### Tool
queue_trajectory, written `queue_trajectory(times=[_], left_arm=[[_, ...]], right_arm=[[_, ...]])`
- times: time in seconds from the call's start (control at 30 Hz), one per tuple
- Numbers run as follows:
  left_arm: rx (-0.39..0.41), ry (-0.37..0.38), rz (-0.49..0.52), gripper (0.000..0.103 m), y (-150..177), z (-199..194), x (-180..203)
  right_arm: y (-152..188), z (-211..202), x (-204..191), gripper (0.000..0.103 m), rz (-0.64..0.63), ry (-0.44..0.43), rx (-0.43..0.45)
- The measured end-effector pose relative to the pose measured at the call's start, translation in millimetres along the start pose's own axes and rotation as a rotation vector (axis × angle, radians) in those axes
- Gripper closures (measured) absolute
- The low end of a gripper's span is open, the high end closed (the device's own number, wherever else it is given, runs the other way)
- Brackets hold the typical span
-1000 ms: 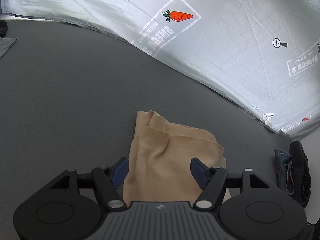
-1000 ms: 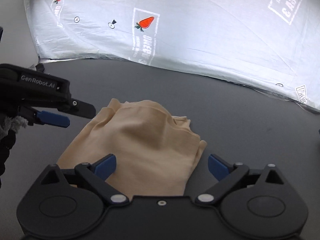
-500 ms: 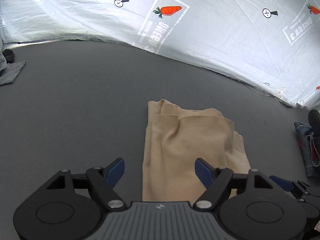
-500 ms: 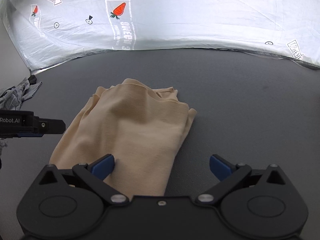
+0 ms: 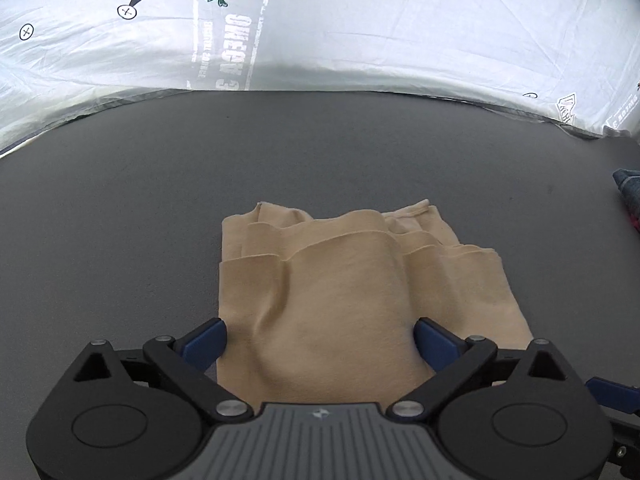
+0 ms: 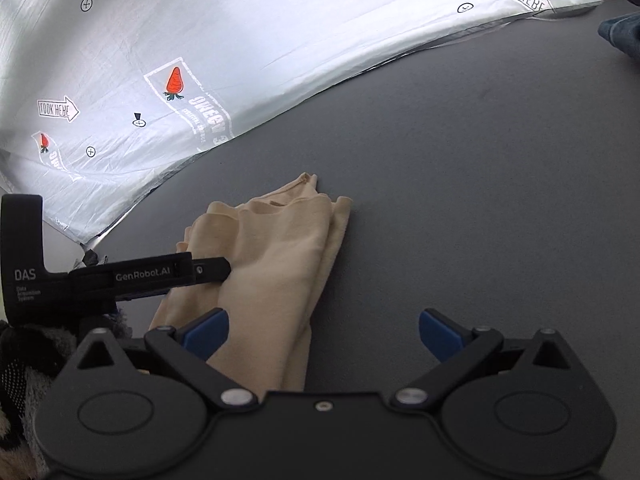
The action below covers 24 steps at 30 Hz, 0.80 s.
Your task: Fold clothes
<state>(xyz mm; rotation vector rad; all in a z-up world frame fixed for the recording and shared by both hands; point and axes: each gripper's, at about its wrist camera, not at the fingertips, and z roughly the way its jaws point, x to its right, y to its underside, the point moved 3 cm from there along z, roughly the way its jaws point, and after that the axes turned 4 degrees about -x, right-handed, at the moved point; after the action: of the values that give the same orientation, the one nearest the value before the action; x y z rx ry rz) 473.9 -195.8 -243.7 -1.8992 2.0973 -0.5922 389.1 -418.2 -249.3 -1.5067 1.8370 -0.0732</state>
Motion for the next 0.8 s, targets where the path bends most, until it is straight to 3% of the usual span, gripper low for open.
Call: queue_trajectory(times=[0.13, 0.33, 0.4, 0.47, 0.53, 0.67, 0.8], left_arm=[[-0.021, 0.063, -0.082, 0.0, 0, 7, -17], [-0.003, 0.093, -0.048, 0.0, -1, 8, -20], [-0.002, 0.099, -0.046, 0.0, -1, 8, -21], [-0.008, 0.109, -0.035, 0.0, -3, 8, -22], [-0.018, 0.12, -0.012, 0.0, -5, 9, -23], [-0.038, 0.17, 0.011, 0.0, -13, 12, -28], [0.005, 0.217, 0.013, 0.001, -23, 12, -42]], right_arm=[[-6, 9, 1, 0.0, 0.01, -0.02, -0.038], [-21, 38, -2, 0.003, 0.014, -0.076, -0.094], [-28, 46, -7, 0.017, -0.033, -0.088, -0.094], [-35, 54, -12, 0.02, -0.073, -0.094, -0.093], [-42, 63, -17, 0.031, -0.097, -0.103, -0.095], [-57, 80, -27, 0.029, -0.124, -0.127, -0.098], [-69, 95, -34, 0.029, -0.14, -0.161, -0.103]])
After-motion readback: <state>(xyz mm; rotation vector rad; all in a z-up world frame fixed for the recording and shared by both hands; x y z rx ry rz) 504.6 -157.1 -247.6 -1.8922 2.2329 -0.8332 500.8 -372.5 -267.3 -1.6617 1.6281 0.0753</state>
